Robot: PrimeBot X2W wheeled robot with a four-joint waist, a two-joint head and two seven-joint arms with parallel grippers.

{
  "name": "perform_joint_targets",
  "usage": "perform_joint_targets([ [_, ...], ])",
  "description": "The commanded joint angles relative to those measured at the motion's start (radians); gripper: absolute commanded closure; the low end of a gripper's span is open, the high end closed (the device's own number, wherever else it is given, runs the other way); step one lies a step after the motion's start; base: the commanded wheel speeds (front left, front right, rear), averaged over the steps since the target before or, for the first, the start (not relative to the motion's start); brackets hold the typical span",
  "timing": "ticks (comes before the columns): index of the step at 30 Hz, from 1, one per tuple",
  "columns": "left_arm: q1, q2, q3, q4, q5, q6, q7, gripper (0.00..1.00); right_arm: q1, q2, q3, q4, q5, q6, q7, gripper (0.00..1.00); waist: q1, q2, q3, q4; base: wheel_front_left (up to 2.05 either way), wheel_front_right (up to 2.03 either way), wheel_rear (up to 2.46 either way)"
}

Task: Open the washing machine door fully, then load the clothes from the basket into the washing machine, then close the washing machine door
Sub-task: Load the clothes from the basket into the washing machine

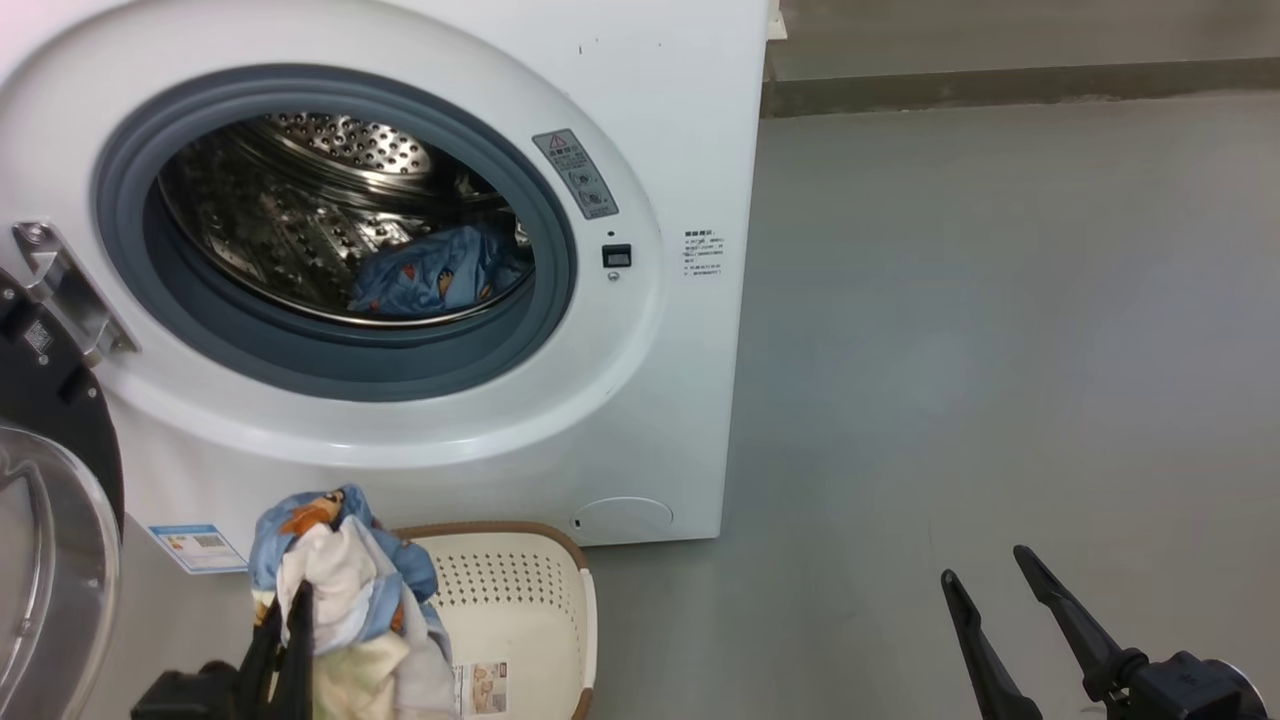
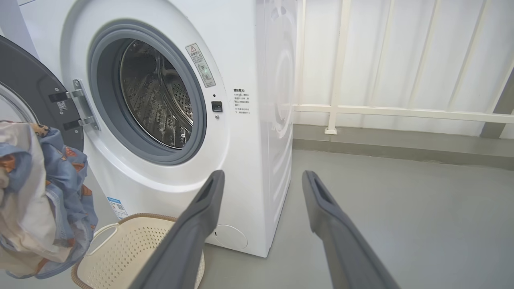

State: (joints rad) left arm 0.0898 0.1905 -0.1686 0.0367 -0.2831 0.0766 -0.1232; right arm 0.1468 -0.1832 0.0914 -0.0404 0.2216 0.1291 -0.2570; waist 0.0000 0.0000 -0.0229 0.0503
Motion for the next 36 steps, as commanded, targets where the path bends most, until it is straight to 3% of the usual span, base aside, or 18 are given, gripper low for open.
perform_joint_targets([
  [1,-0.071,0.014,0.034,0.0,-0.012,-0.011,-0.002,1.0,-0.012,-0.012,0.027,-0.029,-0.007,0.002,-0.005,0.0,0.0,0.0,0.009,-0.003,0.0,0.0,0.0],
  [12,-0.351,-0.001,0.046,0.253,-0.08,-0.073,-0.005,1.0,-0.062,-0.032,0.03,-0.055,0.003,0.002,-0.005,0.0,0.0,0.0,0.145,-0.047,0.0,0.0,0.0],
  [18,-0.556,0.022,0.066,0.412,-0.106,-0.106,0.0,1.0,-0.116,-0.041,0.034,-0.071,0.014,0.002,-0.005,0.0,0.0,0.0,0.258,-0.091,0.0,0.0,0.0],
  [23,-0.745,0.073,0.087,0.534,-0.131,-0.137,0.05,1.0,-0.165,-0.038,0.035,-0.083,0.025,0.002,-0.005,0.0,0.0,0.0,0.359,-0.132,0.0,0.0,0.0],
  [27,-0.925,0.146,0.1,0.623,-0.158,-0.163,0.156,1.0,-0.222,-0.03,0.036,-0.093,0.038,0.002,-0.005,0.0,0.0,0.0,0.464,-0.182,0.0,0.0,0.0],
  [36,-1.142,0.262,0.101,0.675,-0.16,-0.178,0.288,1.0,-0.299,0.006,0.044,-0.098,0.057,0.002,-0.005,0.0,0.0,0.0,0.616,-0.26,0.0,0.0,0.0],
])
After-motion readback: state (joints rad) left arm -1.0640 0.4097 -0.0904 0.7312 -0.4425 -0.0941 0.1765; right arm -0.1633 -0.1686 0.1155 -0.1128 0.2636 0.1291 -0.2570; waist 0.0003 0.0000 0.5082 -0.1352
